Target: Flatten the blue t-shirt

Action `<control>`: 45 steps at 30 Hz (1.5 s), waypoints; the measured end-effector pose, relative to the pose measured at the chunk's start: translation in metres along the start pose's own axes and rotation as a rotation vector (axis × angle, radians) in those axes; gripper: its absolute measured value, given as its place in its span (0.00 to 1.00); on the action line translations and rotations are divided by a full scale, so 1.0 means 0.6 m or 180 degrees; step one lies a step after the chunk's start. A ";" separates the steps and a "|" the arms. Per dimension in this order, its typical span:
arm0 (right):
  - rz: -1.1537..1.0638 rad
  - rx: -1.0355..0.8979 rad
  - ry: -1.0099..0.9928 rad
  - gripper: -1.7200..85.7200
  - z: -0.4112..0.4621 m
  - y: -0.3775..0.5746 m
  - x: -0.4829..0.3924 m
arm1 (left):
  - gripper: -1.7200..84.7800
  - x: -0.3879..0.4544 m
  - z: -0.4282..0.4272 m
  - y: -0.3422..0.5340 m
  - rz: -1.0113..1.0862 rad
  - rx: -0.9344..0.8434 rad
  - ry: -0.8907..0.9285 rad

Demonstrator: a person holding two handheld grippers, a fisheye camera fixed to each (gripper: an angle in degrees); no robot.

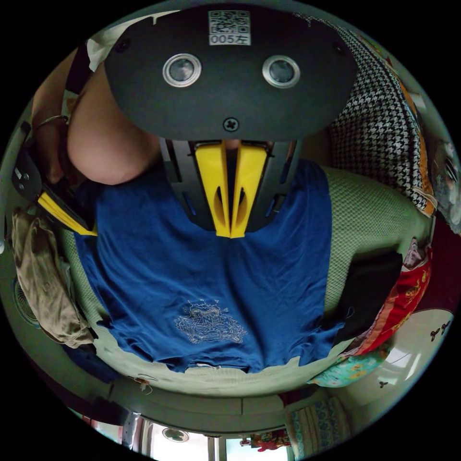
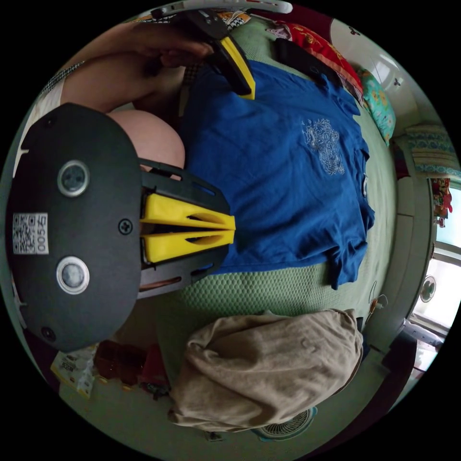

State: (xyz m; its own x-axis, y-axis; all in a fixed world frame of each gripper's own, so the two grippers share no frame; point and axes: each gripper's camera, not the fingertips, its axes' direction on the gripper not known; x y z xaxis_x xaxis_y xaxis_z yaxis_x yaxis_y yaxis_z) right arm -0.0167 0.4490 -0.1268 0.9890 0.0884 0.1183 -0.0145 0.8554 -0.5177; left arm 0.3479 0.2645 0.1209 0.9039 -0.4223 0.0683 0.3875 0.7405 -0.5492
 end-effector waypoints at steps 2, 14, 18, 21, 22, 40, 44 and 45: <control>-0.0005 0.0003 0.0010 0.01 0.001 -0.002 0.006 | 0.01 0.003 0.000 -0.001 -0.0005 0.0000 0.0012; -0.0001 0.0006 -0.0001 0.01 0.010 -0.025 0.045 | 0.01 0.029 -0.002 -0.013 -0.0001 0.0004 0.0002; -0.0011 0.0007 0.0009 0.01 0.013 -0.036 0.056 | 0.01 0.038 -0.003 -0.020 -0.0009 0.0005 0.0013; -0.0012 0.0006 0.0010 0.01 0.016 -0.047 0.067 | 0.01 0.044 -0.004 -0.025 -0.0013 0.0003 0.0034; -0.0012 0.0006 0.0010 0.01 0.017 -0.051 0.071 | 0.01 0.046 -0.004 -0.027 -0.0011 0.0003 0.0035; -0.0037 0.0009 0.0043 0.01 0.044 -0.155 0.132 | 0.01 0.087 -0.009 -0.072 -0.0016 0.0014 0.0022; -0.0031 0.0012 0.0033 0.01 0.051 -0.188 0.146 | 0.01 0.094 -0.011 -0.084 -0.0022 0.0025 0.0011; -0.0033 0.0013 0.0033 0.01 0.052 -0.193 0.147 | 0.01 0.097 -0.013 -0.087 -0.0007 0.0030 -0.0010</control>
State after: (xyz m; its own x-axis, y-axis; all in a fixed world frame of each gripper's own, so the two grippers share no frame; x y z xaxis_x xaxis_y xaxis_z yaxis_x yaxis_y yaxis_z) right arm 0.0679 0.3737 -0.0298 0.9906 0.0742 0.1148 -0.0048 0.8583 -0.5131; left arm 0.3787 0.1971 0.1473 0.9036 -0.4222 0.0722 0.3911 0.7445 -0.5410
